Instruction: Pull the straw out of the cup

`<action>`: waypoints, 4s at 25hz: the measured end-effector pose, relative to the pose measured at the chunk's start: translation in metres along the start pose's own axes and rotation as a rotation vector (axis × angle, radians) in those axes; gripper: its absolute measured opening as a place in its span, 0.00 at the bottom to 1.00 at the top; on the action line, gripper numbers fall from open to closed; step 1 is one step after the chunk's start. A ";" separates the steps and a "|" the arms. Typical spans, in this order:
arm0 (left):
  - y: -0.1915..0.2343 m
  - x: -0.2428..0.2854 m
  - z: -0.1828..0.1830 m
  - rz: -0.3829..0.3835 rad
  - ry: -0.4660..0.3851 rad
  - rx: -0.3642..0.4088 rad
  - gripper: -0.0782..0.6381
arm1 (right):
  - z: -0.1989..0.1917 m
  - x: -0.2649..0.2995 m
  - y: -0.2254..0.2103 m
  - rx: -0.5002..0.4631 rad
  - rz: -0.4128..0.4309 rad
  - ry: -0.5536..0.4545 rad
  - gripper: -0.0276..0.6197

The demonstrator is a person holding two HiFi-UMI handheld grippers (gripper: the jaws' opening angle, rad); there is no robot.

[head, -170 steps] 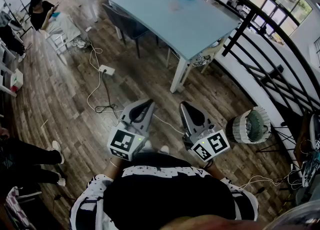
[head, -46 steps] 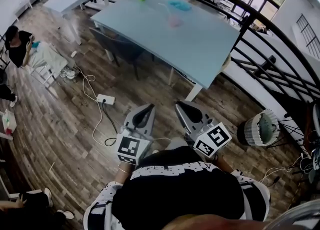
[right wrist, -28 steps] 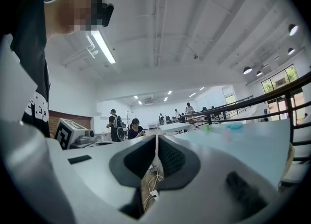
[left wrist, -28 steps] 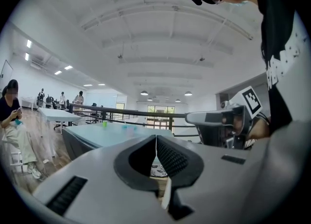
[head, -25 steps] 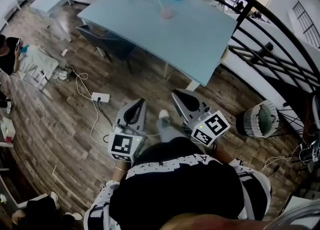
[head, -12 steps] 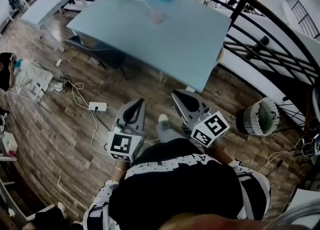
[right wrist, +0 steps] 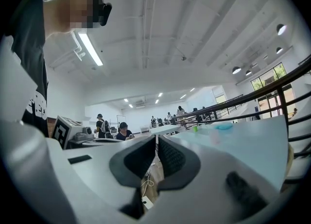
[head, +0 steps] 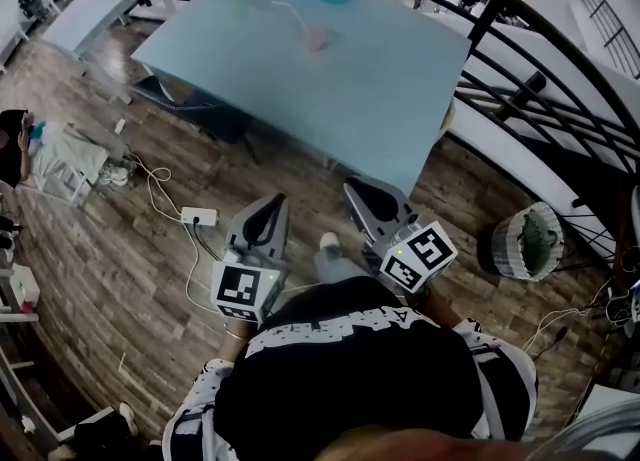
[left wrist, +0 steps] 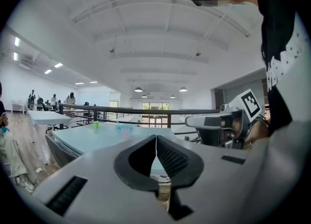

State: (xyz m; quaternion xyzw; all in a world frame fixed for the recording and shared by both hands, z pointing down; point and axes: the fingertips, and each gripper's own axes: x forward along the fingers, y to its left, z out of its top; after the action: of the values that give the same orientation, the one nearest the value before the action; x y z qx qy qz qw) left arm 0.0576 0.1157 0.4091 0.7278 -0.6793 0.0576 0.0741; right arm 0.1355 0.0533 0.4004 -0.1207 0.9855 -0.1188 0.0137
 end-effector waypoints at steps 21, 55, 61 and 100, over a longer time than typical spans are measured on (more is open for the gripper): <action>0.053 0.070 0.020 0.059 0.028 0.000 0.13 | 0.018 0.066 -0.059 0.035 0.073 -0.011 0.09; 0.089 0.149 0.039 0.146 0.015 -0.016 0.13 | 0.032 0.122 -0.131 0.042 0.175 -0.013 0.09; 0.096 0.151 0.040 0.157 0.014 -0.020 0.13 | 0.032 0.130 -0.134 0.036 0.183 -0.003 0.09; 0.224 0.267 0.065 -0.141 -0.010 -0.027 0.13 | 0.062 0.245 -0.201 -0.021 -0.136 -0.031 0.09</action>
State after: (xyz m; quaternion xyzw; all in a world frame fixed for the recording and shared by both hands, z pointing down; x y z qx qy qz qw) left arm -0.1480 -0.1730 0.4016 0.7730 -0.6275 0.0394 0.0842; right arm -0.0517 -0.2099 0.3880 -0.1893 0.9759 -0.1071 0.0195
